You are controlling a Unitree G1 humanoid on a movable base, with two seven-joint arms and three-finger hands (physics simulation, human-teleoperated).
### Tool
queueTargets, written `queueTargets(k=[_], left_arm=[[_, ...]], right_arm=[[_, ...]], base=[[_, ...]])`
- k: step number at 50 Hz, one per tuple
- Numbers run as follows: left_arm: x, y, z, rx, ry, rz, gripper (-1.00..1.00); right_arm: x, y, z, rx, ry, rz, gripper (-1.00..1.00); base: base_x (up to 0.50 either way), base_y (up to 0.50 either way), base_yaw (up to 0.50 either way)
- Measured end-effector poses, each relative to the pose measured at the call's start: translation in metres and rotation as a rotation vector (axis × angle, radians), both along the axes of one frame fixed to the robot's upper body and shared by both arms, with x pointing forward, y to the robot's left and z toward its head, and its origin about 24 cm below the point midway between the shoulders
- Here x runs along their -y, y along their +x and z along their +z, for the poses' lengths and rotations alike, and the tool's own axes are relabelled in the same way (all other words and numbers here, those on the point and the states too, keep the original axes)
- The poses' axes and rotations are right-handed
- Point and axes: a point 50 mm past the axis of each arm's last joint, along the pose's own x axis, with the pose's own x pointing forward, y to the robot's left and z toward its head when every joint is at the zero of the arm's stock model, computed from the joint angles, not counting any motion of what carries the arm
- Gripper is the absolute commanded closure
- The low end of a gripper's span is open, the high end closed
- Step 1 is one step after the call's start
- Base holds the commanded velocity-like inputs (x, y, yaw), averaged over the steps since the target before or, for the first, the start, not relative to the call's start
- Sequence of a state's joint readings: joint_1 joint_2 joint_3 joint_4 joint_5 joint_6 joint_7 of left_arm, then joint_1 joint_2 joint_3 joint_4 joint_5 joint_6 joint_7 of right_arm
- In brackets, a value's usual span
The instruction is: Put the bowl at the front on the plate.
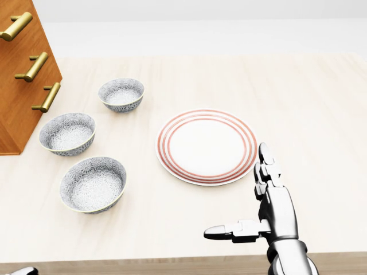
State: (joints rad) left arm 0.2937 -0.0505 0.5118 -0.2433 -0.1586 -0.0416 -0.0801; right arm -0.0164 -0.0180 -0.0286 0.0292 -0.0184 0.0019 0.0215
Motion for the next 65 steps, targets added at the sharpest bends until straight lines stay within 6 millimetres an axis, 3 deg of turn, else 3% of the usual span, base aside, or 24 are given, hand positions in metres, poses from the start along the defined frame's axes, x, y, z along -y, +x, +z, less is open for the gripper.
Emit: queueTargets(k=[28,65], left_arm=[[-0.049,-0.045,-0.020,-0.082,-0.020,0.403,-1.00],[-0.052,-0.051,-0.021,-0.091,-0.009,0.451,-1.00]], right_arm=[[0.001,0.000,0.001,0.002,-0.005,-0.008,-1.00],[0.004,0.003,-0.004,-0.046,-0.006,-0.033,-1.00]], base=[[0.00,0.00,0.00],[0.00,0.00,0.00]])
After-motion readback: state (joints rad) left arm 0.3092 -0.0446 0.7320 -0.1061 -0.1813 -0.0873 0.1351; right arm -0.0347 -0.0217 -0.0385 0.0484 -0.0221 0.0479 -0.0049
